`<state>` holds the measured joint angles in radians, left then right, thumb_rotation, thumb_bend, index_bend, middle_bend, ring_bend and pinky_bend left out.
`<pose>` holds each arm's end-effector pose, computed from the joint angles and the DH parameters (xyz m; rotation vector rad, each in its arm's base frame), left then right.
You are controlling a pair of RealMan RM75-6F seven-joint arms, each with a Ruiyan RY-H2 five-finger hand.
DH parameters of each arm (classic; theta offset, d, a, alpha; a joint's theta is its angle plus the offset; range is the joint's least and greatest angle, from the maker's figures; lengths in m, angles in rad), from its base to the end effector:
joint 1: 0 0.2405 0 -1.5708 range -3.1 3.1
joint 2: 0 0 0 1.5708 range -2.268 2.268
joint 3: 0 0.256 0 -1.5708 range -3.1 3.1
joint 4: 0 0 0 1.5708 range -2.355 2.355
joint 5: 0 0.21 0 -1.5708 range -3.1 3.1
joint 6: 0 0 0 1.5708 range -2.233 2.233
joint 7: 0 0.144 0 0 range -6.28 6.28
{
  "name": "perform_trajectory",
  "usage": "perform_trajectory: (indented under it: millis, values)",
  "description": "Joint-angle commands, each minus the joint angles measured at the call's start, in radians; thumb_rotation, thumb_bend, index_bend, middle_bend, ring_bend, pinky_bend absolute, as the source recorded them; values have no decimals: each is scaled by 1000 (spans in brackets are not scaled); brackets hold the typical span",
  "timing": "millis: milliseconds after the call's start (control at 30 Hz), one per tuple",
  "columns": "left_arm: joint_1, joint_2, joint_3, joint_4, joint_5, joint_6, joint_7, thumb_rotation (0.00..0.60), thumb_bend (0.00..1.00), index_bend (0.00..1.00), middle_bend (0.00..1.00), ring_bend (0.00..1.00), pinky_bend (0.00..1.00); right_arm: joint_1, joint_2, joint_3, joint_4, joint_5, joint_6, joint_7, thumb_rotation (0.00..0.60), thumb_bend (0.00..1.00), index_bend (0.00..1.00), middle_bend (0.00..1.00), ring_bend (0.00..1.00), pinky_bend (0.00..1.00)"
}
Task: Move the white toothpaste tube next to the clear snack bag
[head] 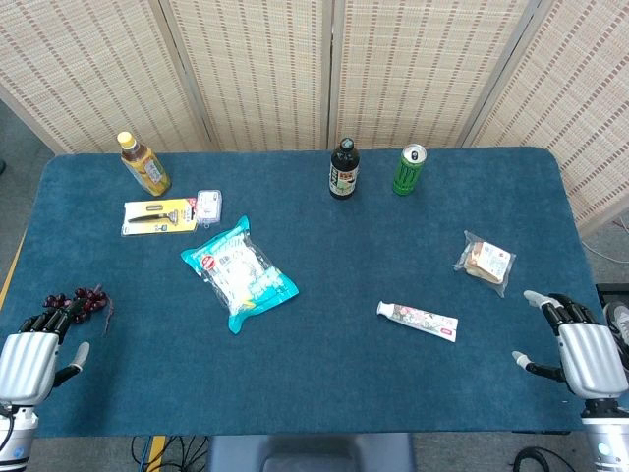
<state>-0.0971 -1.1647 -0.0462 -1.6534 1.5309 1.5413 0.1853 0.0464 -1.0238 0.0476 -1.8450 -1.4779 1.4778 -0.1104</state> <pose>-0.2897 0.1825 0.1466 -1.4178 -0.7706 -0.8891 -0.2806 -0.1662 0.1681 1.3600 -0.9663 0.8851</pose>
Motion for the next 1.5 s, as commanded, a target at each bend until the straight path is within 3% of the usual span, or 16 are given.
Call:
perform_trajectory:
  millis: [33,433,600,767,1100,1500]
  values:
    - [1,0,1,2,-2,-2,-1,600,331,161,284,272,303,1,-1,-1,-1,3,-5,-5,600,0,216,302,189,230]
    - [0,-4,-1,-4,4,0,11,600,331,161,284,272,303,29,21,18,-2,-6,-29,42,600,10,222,322,189,230]
    - [2,0,3,-8,11,0,11,600,331,161,284,272,302,75,48,34,-9,6,-100,72,600,99,253,352,189,230]
    - [3,4,8,-15,22,1,14,600,331,161,284,272,303,145,52,50,-12,26,-204,87,600,73,262,379,189,230]
    - [9,4,18,-16,26,-2,14,600,331,161,284,272,302,300,-69,73,30,105,-410,-9,600,18,323,422,198,230]
    - [5,-8,21,15,17,-22,-20,600,331,161,284,272,303,420,-242,79,140,268,-517,-222,600,16,333,399,199,230]
